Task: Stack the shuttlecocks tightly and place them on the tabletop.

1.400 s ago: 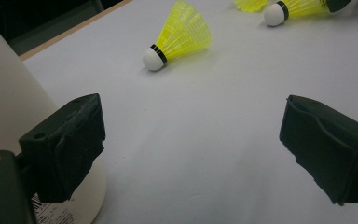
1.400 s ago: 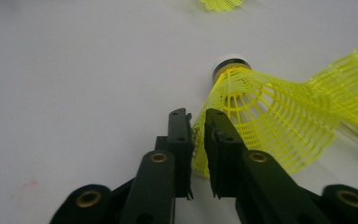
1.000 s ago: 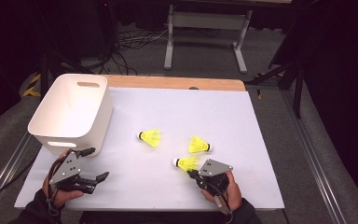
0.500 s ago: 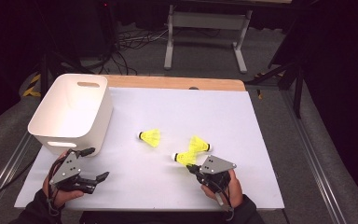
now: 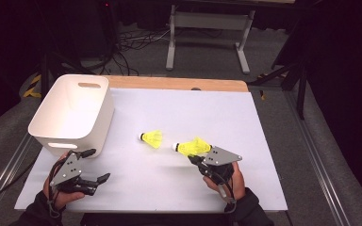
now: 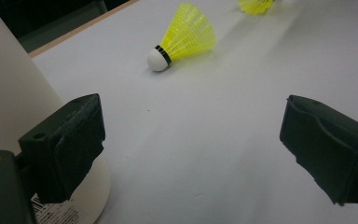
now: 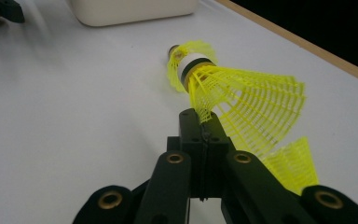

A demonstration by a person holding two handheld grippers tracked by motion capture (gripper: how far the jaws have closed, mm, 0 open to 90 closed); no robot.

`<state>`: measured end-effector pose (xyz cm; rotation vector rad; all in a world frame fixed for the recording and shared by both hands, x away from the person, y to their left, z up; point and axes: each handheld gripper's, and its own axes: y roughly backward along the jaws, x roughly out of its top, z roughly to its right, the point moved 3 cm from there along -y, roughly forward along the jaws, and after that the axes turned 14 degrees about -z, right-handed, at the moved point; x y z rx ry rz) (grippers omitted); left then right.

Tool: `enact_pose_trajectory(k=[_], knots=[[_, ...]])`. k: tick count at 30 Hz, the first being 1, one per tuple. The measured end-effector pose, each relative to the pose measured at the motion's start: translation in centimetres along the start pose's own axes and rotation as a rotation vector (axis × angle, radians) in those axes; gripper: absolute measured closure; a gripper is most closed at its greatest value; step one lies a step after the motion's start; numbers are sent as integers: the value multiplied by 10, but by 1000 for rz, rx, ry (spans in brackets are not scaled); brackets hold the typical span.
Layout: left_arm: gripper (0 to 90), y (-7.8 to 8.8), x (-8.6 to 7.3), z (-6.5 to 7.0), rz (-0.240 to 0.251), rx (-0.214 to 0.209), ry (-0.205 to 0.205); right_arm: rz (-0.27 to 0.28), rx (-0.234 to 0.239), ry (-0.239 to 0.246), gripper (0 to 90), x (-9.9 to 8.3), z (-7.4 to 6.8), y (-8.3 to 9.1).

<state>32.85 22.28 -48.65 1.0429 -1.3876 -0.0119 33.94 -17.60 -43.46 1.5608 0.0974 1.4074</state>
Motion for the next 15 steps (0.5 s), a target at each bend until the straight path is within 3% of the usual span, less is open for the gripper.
enact_pose_trajectory(k=[5, 15], knots=[[76, 0, 0, 0, 1, 1, -1, 2, 11, 10, 900, 16, 8, -11], [76, 0, -1, -1, 0, -3, -3, -27, 21, 30, 900, 35, 10, -37]])
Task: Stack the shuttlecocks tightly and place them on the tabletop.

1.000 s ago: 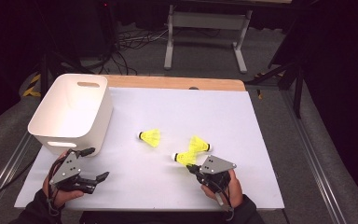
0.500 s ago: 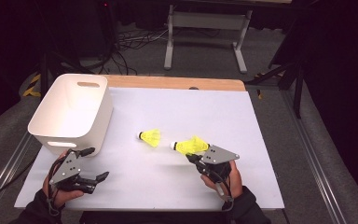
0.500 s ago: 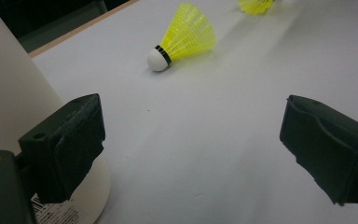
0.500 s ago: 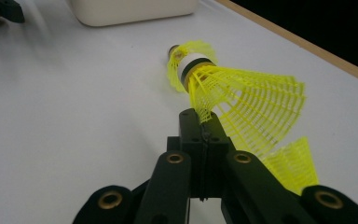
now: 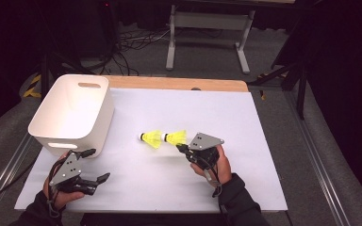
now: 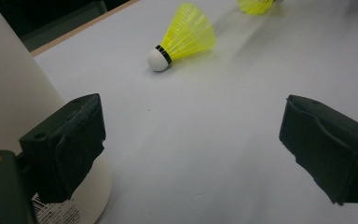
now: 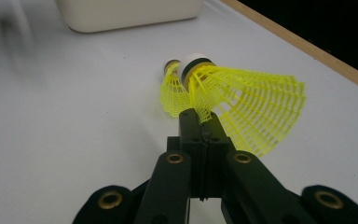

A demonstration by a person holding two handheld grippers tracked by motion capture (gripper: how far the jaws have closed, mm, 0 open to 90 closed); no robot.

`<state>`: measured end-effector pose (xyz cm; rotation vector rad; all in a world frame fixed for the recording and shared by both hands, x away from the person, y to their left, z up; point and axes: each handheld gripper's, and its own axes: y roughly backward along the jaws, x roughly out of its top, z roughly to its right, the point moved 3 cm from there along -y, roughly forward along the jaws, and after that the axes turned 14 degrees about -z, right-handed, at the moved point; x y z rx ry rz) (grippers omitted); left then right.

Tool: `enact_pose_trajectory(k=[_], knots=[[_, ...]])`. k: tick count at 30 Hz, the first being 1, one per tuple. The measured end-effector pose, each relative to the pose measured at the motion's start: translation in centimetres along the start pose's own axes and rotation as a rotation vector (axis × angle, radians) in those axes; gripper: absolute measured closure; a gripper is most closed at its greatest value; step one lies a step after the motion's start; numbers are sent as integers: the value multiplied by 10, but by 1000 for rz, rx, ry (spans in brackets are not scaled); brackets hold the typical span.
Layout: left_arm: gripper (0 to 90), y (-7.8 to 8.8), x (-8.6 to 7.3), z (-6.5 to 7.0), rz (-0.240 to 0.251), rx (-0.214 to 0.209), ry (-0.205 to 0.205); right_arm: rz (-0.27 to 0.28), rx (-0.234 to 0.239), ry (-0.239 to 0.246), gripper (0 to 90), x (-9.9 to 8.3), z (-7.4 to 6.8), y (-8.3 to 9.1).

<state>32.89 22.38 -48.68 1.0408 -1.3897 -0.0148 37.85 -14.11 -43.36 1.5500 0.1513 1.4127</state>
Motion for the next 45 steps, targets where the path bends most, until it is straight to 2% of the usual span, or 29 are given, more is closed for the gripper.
enact_pose_trajectory(k=[2, 8, 13, 19, 28, 45], knots=[[76, 0, 0, 0, -1, -2, 1, -15, -7, 7, 900, 2, 0, -6], [75, 0, 0, 0, 3, 0, 3, -66, 5, -19, 900, 2, 4, -22], [76, 0, 0, 0, -1, -3, -1, -82, -1, -20, 900, 3, 6, -28], [74, 0, 0, 0, 3, -8, -2, -93, 9, -28, 900, 5, 8, -37], [74, 1, 0, 0, 6, -10, -5, -124, 16, -13, 900, 12, 2, -52], [74, 2, -1, 0, 3, -17, -8, -141, 27, -29, 900, 17, 2, -70]])
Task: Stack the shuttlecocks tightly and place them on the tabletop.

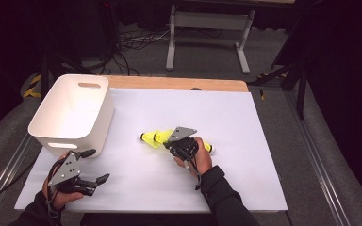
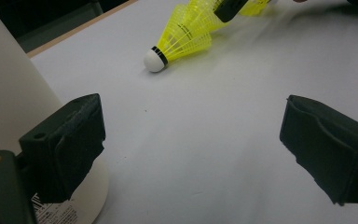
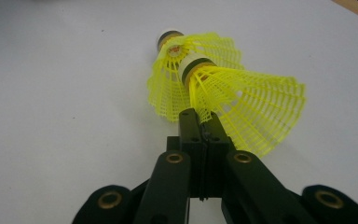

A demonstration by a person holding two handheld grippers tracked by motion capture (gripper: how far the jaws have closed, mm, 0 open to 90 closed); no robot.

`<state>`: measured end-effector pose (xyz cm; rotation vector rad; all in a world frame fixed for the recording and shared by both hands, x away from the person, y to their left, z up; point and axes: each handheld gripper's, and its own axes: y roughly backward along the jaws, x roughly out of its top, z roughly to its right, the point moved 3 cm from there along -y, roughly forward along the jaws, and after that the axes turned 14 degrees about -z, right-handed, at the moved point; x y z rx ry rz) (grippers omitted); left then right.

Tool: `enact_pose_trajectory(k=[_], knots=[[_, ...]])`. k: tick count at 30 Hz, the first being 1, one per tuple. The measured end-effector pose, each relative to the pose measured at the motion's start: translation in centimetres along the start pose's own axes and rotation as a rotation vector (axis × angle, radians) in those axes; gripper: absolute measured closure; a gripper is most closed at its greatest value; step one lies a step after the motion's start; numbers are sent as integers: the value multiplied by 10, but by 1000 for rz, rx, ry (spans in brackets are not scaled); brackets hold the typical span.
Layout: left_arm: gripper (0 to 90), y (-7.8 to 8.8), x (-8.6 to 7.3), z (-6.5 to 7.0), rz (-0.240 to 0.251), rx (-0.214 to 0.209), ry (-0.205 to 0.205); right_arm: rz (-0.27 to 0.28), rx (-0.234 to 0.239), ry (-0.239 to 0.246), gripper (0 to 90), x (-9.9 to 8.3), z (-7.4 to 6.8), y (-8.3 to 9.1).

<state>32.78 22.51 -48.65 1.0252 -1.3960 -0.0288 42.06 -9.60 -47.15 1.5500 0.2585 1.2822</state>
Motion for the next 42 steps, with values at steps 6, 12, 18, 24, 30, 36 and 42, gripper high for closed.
enact_pose_trajectory(k=[6, 12, 18, 24, 30, 36, 42], knots=[[74, 0, 0, 0, 1, 0, 1, -5, 3, 0, 900, 3, -1, -5], [75, 0, 0, 0, -2, -3, -1, 1, 9, 8, 900, 8, -3, -8], [75, -1, 0, 0, 0, -6, 3, 6, 15, 16, 900, 12, -6, -10], [75, 1, 0, 1, 2, -3, -4, -3, 22, 13, 894, 13, -5, -14], [75, 1, 0, 1, 3, -4, -3, -6, 23, 2, 878, 12, -2, -15], [75, 1, 0, 1, 6, 0, -1, -10, 34, -13, 815, 9, 0, -15], [75, 1, 0, 1, 6, 1, -1, -10, 49, -23, 744, 9, 0, -15]])
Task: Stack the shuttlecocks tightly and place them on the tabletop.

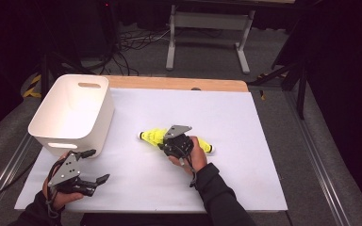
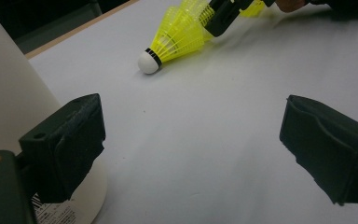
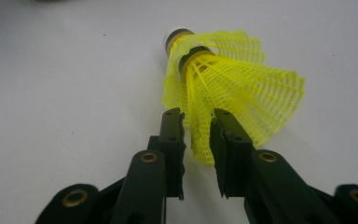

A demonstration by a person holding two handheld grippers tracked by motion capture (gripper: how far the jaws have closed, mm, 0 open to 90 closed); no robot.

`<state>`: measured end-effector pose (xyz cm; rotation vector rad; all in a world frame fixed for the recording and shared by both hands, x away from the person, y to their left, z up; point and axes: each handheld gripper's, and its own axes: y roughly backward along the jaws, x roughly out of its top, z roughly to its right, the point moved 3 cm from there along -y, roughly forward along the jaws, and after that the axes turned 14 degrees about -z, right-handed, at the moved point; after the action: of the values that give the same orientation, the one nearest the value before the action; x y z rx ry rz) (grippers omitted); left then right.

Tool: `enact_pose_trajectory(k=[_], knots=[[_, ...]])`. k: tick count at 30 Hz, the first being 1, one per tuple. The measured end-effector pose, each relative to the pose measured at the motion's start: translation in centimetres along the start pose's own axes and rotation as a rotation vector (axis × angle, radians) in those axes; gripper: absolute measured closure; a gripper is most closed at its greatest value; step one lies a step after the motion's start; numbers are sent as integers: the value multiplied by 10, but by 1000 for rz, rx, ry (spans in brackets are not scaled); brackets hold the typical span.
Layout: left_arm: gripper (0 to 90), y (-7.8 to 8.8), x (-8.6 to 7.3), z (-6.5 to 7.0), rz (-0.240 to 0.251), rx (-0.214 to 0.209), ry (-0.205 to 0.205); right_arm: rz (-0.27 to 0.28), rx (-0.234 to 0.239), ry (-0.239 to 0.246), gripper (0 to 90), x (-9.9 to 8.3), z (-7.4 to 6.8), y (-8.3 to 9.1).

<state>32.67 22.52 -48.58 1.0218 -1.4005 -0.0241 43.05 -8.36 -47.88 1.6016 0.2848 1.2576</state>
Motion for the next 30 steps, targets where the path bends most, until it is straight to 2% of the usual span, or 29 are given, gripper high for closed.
enact_pose_trajectory(k=[7, 16, 30], knots=[[75, 0, 0, -1, 0, 0, 3, 9, 3, 0, 695, -1, -2, 5], [74, 0, 0, -1, 0, 1, 3, 21, -3, -3, 695, -3, 0, 11], [73, 0, 0, -1, 0, 3, 0, 84, -40, -30, 649, -4, 9, 38]])
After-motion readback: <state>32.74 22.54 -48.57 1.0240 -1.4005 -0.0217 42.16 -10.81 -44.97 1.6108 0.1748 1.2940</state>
